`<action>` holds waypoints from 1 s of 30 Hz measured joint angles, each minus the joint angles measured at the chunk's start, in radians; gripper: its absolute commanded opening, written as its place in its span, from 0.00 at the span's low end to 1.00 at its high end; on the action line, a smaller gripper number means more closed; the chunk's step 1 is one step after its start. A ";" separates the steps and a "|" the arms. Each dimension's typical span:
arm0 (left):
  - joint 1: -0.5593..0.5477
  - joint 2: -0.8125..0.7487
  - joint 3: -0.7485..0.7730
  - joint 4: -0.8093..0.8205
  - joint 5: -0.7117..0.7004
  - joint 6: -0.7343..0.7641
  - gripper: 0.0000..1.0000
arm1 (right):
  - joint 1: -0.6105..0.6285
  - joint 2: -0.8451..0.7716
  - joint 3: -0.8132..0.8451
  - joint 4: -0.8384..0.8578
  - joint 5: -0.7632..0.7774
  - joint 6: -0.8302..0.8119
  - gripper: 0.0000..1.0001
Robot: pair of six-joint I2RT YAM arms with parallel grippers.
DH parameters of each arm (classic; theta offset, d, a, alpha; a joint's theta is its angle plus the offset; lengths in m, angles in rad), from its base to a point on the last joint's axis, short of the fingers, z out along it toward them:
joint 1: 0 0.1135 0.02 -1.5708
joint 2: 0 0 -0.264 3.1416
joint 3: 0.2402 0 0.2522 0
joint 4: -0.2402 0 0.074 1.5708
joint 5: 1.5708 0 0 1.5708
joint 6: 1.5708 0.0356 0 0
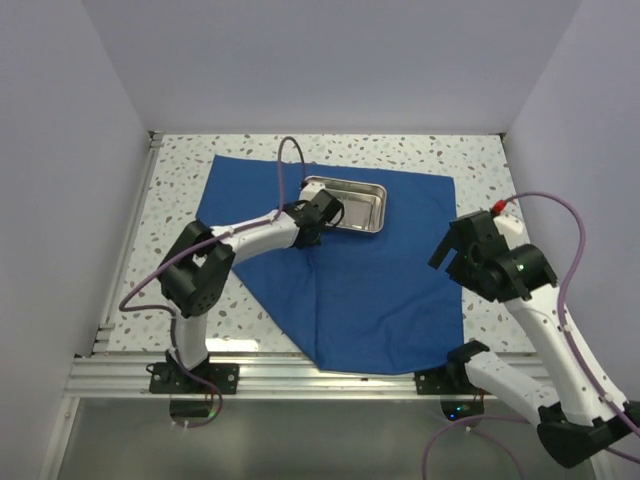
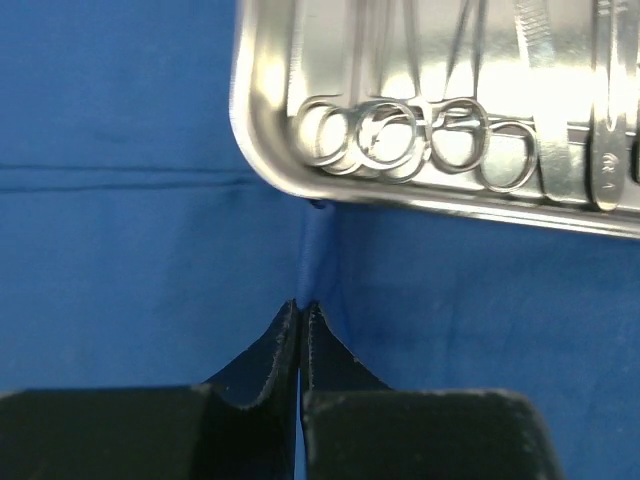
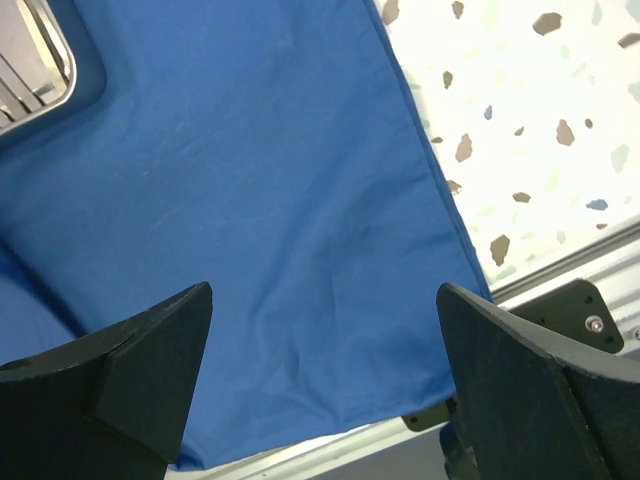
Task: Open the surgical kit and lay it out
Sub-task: Open the surgical kit at the center of the board.
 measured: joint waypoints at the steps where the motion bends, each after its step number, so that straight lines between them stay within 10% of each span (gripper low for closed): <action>1: 0.000 -0.026 -0.006 -0.021 -0.016 -0.007 0.00 | 0.000 0.024 0.000 0.017 -0.004 -0.012 0.99; 16: 0.029 -0.791 -0.235 -0.662 -0.194 -0.425 0.13 | 0.000 0.534 0.138 0.384 -0.101 -0.200 0.99; 18: 0.037 -0.837 -0.286 -0.716 -0.174 -0.460 0.39 | 0.000 0.595 0.157 0.410 -0.115 -0.217 0.99; 21: 0.050 -0.916 -0.346 -0.769 -0.127 -0.515 0.51 | 0.000 0.669 0.189 0.433 -0.124 -0.238 0.99; 26: 0.078 -0.961 -0.392 -0.808 -0.066 -0.569 0.33 | 0.000 0.722 0.207 0.461 -0.125 -0.261 0.99; 30: 0.104 -0.866 -0.417 -0.810 -0.051 -0.577 0.65 | -0.001 0.727 0.208 0.466 -0.132 -0.274 0.99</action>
